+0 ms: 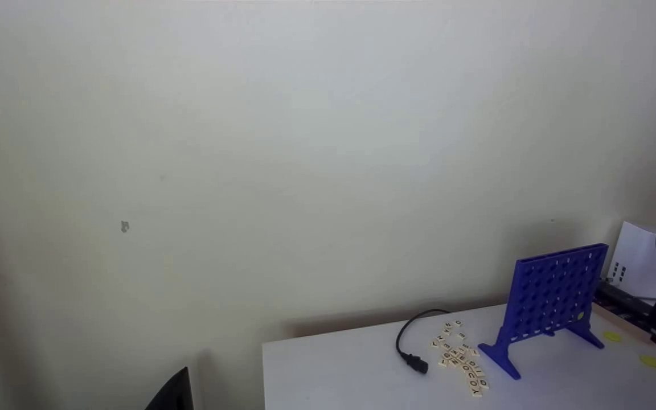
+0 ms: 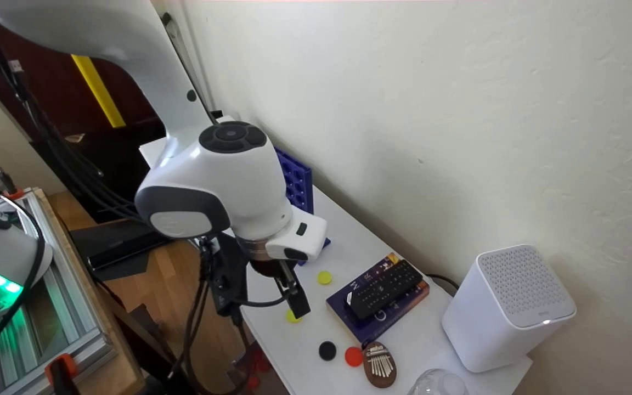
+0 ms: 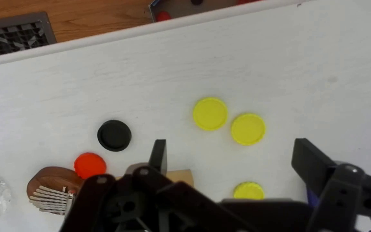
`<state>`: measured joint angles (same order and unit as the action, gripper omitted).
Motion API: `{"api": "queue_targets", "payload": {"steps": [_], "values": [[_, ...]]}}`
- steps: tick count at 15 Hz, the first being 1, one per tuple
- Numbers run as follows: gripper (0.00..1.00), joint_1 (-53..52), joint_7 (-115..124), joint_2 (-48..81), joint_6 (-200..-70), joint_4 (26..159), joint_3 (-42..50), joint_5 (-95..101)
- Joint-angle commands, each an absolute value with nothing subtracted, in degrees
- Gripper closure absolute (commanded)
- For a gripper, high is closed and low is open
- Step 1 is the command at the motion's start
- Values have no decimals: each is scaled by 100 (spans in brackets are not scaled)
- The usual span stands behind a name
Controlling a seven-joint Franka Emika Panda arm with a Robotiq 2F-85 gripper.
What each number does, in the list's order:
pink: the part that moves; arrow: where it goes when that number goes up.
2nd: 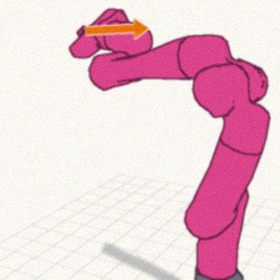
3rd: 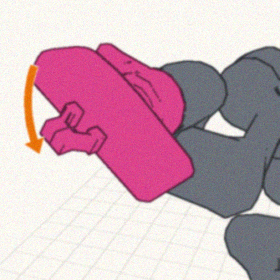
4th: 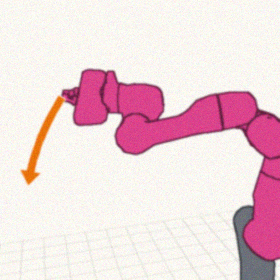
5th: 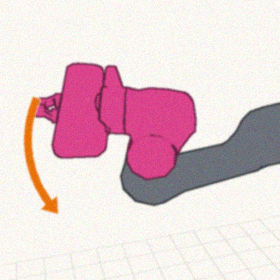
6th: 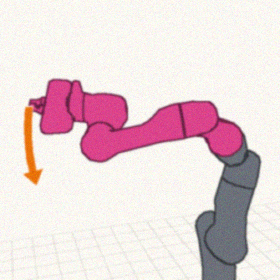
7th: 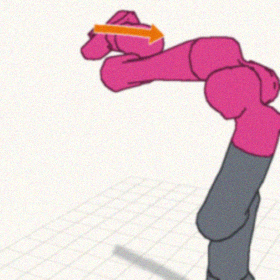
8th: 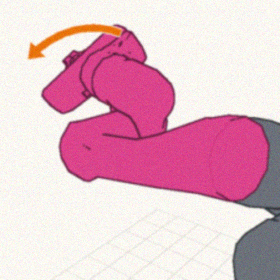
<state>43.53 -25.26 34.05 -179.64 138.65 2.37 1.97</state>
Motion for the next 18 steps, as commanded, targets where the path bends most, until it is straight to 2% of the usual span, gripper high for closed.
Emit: {"api": "queue_targets", "payload": {"steps": [1, 18], "values": [[0, 4716, -2614, 3675, -18152, 13669, -17, 710], [0, 3975, -2440, 4353, -18202, 13086, 377, 1224]]}}
